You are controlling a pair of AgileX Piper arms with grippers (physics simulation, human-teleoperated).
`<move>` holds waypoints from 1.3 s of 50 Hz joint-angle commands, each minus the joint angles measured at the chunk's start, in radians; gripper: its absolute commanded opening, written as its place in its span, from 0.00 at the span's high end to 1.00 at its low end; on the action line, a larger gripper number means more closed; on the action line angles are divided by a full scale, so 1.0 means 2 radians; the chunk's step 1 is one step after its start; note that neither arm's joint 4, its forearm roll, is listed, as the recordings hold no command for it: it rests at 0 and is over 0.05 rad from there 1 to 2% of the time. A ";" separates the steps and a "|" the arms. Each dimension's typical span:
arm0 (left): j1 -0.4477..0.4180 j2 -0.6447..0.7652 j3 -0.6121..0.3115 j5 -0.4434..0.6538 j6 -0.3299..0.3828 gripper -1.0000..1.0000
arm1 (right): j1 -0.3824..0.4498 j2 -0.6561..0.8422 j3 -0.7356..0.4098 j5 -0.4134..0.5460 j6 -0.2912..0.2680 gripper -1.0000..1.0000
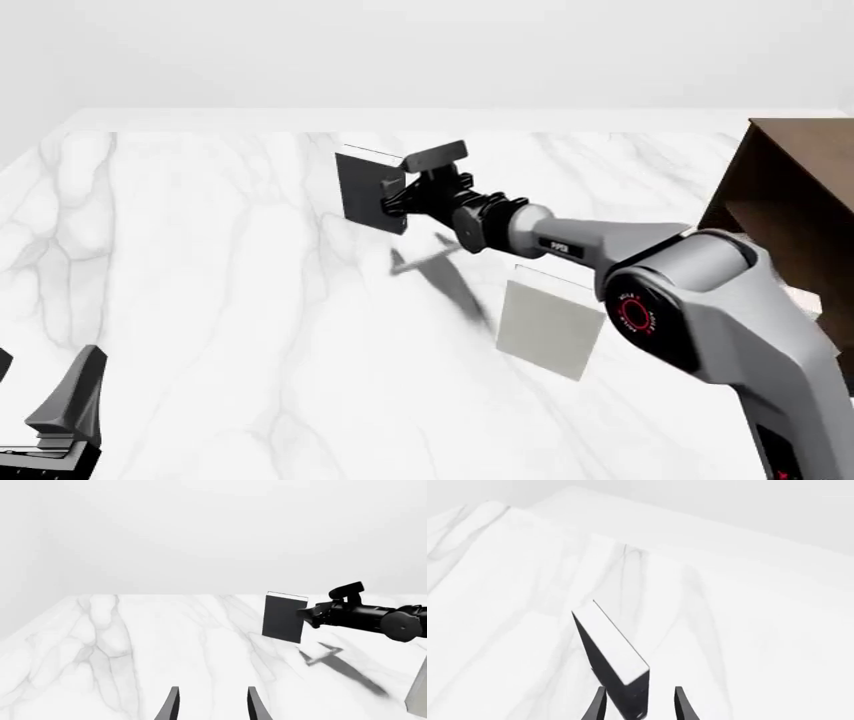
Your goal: Pick up the book on the left and place it on top of the shelf.
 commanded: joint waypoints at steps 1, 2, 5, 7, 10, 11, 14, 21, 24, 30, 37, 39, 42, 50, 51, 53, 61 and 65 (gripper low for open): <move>0.000 0.000 0.000 0.000 0.000 0.00 | 0.002 0.020 -0.024 0.008 0.001 0.00; 0.000 0.000 0.000 0.000 0.000 0.00 | 0.002 0.021 -0.025 0.008 0.001 0.00; 0.000 0.000 0.000 0.000 0.000 0.00 | 0.003 0.024 -0.029 0.010 0.002 0.00; 0.000 0.000 0.000 0.000 0.000 0.00 | 0.003 0.026 -0.033 0.011 0.002 0.00; 0.000 0.000 0.000 0.000 0.000 0.00 | 0.004 0.029 -0.037 0.013 0.002 0.00; 0.000 0.000 0.000 0.000 0.000 0.00 | 0.004 0.030 -0.039 0.013 0.002 0.00; 0.000 0.000 0.000 0.000 0.000 0.00 | 0.005 0.035 -0.043 0.013 0.002 0.00; 0.000 0.000 0.000 0.000 0.000 0.00 | 0.006 0.041 -0.052 0.017 0.001 0.00; 0.000 0.000 0.000 0.000 0.000 0.00 | 0.007 0.042 -0.054 0.018 0.002 0.00; 0.000 0.000 0.000 0.000 0.000 0.00 | 0.009 0.045 -0.057 0.019 0.003 0.00; 0.000 0.000 0.000 0.000 0.000 0.00 | 0.010 0.047 -0.062 0.018 0.004 0.00; 0.000 0.000 0.000 0.000 0.000 0.00 | 0.011 0.046 -0.060 0.015 0.005 0.00; 0.000 0.000 0.000 0.000 0.000 0.00 | 0.012 0.046 -0.057 0.014 0.006 0.00; 0.000 0.000 0.000 0.000 0.000 0.00 | 0.010 0.048 -0.060 0.015 0.004 0.00; 0.000 0.000 0.000 0.000 0.000 0.00 | 0.010 0.048 -0.060 0.014 0.004 0.00; 0.000 0.000 0.000 0.000 0.000 0.00 | 0.010 0.046 -0.057 0.011 0.004 1.00; 0.000 0.000 0.000 0.000 0.000 0.00 | 0.008 0.038 -0.046 0.005 0.002 1.00; 0.000 0.000 0.000 0.000 0.000 0.00 | 0.010 0.027 -0.028 -0.004 0.000 1.00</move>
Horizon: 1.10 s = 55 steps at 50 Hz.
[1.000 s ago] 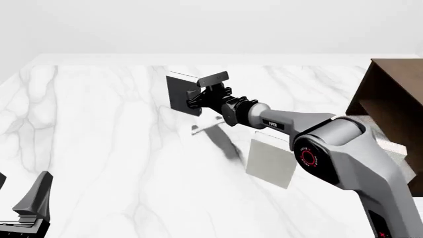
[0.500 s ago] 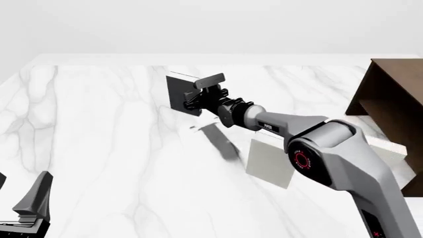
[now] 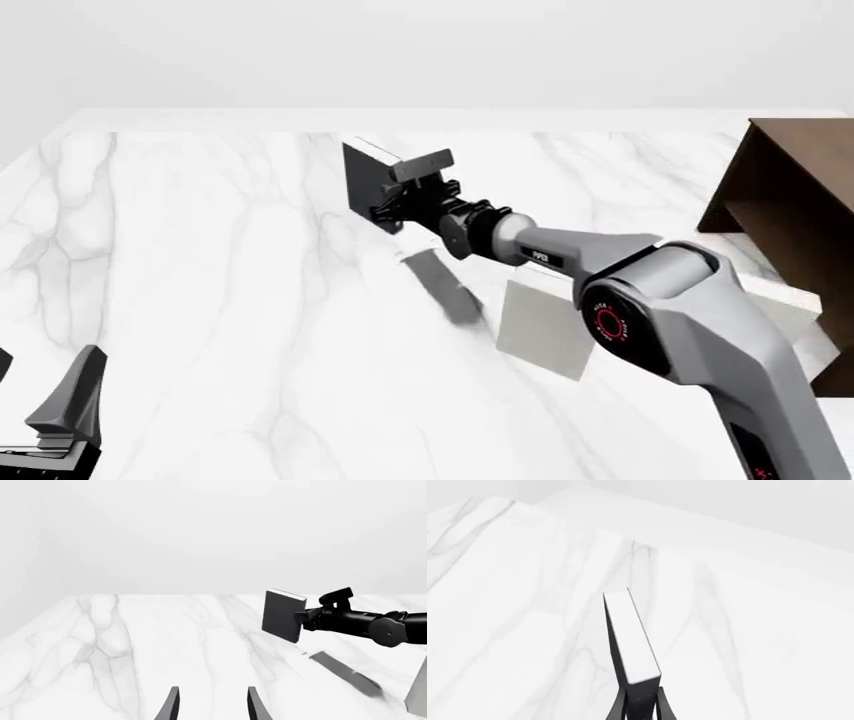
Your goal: Pick up the book on the left and place it on top of the shelf.
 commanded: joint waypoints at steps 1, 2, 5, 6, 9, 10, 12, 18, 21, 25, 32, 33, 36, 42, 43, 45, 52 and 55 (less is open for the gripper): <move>0.000 0.000 0.000 0.000 0.000 0.00 | 0.000 -0.020 0.028 -0.016 0.004 1.00; 0.000 0.000 0.000 0.000 0.000 0.00 | 0.002 -0.026 0.036 -0.020 0.004 1.00; 0.000 0.000 0.000 0.000 0.000 0.00 | 0.002 -0.045 0.059 -0.032 0.005 1.00; 0.000 0.000 0.000 0.000 0.000 0.00 | -0.001 -0.062 0.079 -0.046 0.003 1.00; 0.000 0.000 0.000 0.000 0.000 0.00 | 0.001 -0.084 0.107 -0.060 0.004 1.00; 0.000 0.000 0.000 0.000 0.000 0.00 | 0.002 -0.092 0.118 -0.064 0.004 1.00; 0.000 0.000 0.000 0.000 0.000 0.00 | 0.003 -0.123 0.154 -0.078 0.005 1.00; 0.000 0.000 0.000 0.000 0.000 0.00 | 0.005 -0.198 0.229 -0.092 -0.006 1.00; 0.000 0.000 0.000 0.000 0.000 0.00 | 0.003 -0.231 0.259 -0.095 -0.009 1.00; 0.000 0.000 0.000 0.000 0.000 0.00 | 0.002 -0.288 0.307 -0.096 -0.017 1.00; 0.000 0.000 0.000 0.000 0.000 0.00 | -0.002 -0.367 0.356 -0.075 -0.035 1.00; 0.000 0.000 0.000 0.000 0.000 0.00 | -0.003 -0.376 0.361 -0.074 -0.035 1.00; 0.000 0.000 0.000 0.000 0.000 0.00 | -0.003 -0.404 0.378 -0.069 -0.038 1.00; 0.000 0.000 0.000 0.000 0.000 0.00 | -0.009 -0.452 0.403 -0.055 -0.051 1.00; 0.000 0.000 0.000 0.000 0.000 0.00 | -0.009 -0.461 0.407 -0.051 -0.052 1.00; 0.000 0.000 0.000 0.000 0.000 0.00 | -0.009 -0.477 0.415 -0.045 -0.055 1.00; 0.000 0.000 0.000 0.000 0.000 0.00 | -0.012 -0.526 0.433 -0.022 -0.066 1.00; 0.000 0.000 0.000 0.000 0.000 0.00 | -0.013 -0.546 0.442 -0.013 -0.070 1.00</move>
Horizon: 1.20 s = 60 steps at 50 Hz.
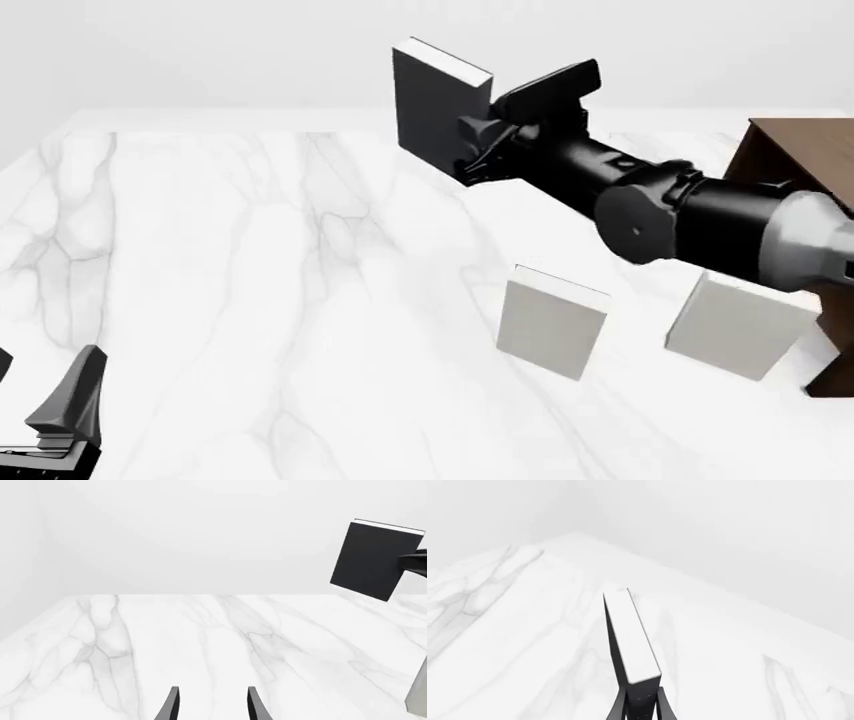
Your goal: Pick up the book on the left and place it on top of the shelf.
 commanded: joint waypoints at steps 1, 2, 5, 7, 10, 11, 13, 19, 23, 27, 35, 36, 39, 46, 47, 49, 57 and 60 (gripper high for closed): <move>0.000 0.000 0.000 0.000 0.000 0.00 | -0.006 -0.090 0.036 0.029 -0.008 1.00; 0.000 0.000 0.000 0.000 0.000 0.00 | -0.007 -0.099 0.039 0.034 -0.010 1.00; 0.000 0.000 0.000 0.000 0.000 0.00 | -0.009 -0.120 0.047 0.044 -0.016 1.00; 0.000 0.000 0.000 0.000 0.000 0.00 | -0.011 -0.134 0.053 0.053 -0.021 1.00; 0.000 0.000 0.000 0.000 0.000 0.00 | -0.014 -0.154 0.060 0.064 -0.025 1.00; 0.000 0.000 0.000 0.000 0.000 0.00 | -0.015 -0.164 0.063 0.070 -0.027 1.00; 0.000 0.000 0.000 0.000 0.000 0.00 | -0.018 -0.174 0.065 0.077 -0.031 1.00; 0.000 0.000 0.000 0.000 0.000 0.00 | -0.024 -0.211 0.063 0.113 -0.058 1.00; 0.000 0.000 0.000 0.000 0.000 0.00 | -0.031 -0.228 0.060 0.132 -0.067 1.00; 0.000 0.000 0.000 0.000 0.000 0.00 | -0.042 -0.247 0.054 0.149 -0.076 1.00; 0.000 0.000 0.000 0.000 0.000 0.00 | -0.054 -0.287 0.056 0.179 -0.092 1.00; 0.000 0.000 0.000 0.000 0.000 0.00 | -0.054 -0.288 0.056 0.179 -0.092 1.00; 0.000 0.000 0.000 0.000 0.000 0.00 | -0.073 -0.306 0.055 0.194 -0.106 1.00; 0.000 0.000 0.000 0.000 0.000 0.00 | -0.118 -0.338 0.060 0.215 -0.126 1.00; 0.000 0.000 0.000 0.000 0.000 0.00 | -0.124 -0.344 0.060 0.220 -0.126 1.00; 0.000 0.000 0.000 0.000 0.000 0.00 | -0.137 -0.354 0.066 0.226 -0.131 1.00; 0.000 0.000 0.000 0.000 0.000 0.00 | -0.162 -0.404 0.070 0.267 -0.148 1.00; 0.000 0.000 0.000 0.000 0.000 0.00 | -0.168 -0.417 0.074 0.279 -0.155 1.00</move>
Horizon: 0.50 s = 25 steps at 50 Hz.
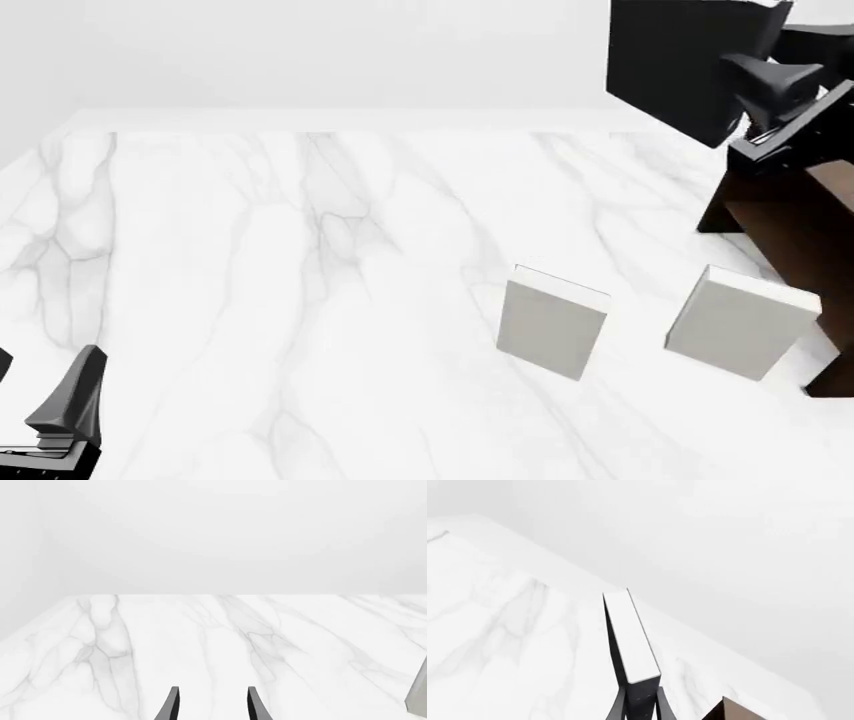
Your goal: Pick up the book on the left and place it on top of the shelf.
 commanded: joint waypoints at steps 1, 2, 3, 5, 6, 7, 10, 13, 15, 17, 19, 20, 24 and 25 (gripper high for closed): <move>0.000 0.000 0.000 0.000 0.000 0.00 | -0.041 -0.065 0.000 0.047 -0.012 1.00; 0.000 0.000 0.000 0.000 0.000 0.00 | -0.044 -0.069 -0.001 0.051 -0.015 1.00; 0.000 0.000 0.000 0.000 0.000 0.00 | -0.047 -0.075 -0.004 0.058 -0.019 1.00; 0.000 0.000 0.000 0.000 0.000 0.00 | -0.052 -0.083 -0.008 0.067 -0.020 1.00; 0.000 0.000 0.000 0.000 0.000 0.00 | -0.056 -0.089 -0.008 0.072 -0.023 1.00; 0.000 0.000 0.000 0.000 0.000 0.00 | -0.060 -0.092 -0.009 0.076 -0.023 1.00; 0.000 0.000 0.000 0.000 0.000 0.00 | -0.070 -0.104 -0.008 0.086 -0.023 1.00; 0.000 0.000 0.000 0.000 0.000 0.00 | -0.078 -0.112 -0.011 0.094 -0.022 1.00; 0.000 0.000 0.000 0.000 0.000 0.00 | -0.083 -0.114 -0.010 0.096 -0.023 1.00; 0.000 0.000 0.000 0.000 0.000 0.00 | -0.090 -0.116 -0.010 0.098 -0.026 1.00; 0.000 0.000 0.000 0.000 0.000 0.00 | -0.095 -0.118 -0.012 0.102 -0.027 1.00; 0.000 0.000 0.000 0.000 0.000 0.00 | -0.099 -0.119 -0.012 0.103 -0.028 1.00; 0.000 0.000 0.000 0.000 0.000 0.00 | -0.111 -0.120 -0.014 0.105 -0.031 1.00; 0.000 0.000 0.000 0.000 0.000 0.00 | -0.114 -0.121 -0.014 0.107 -0.033 1.00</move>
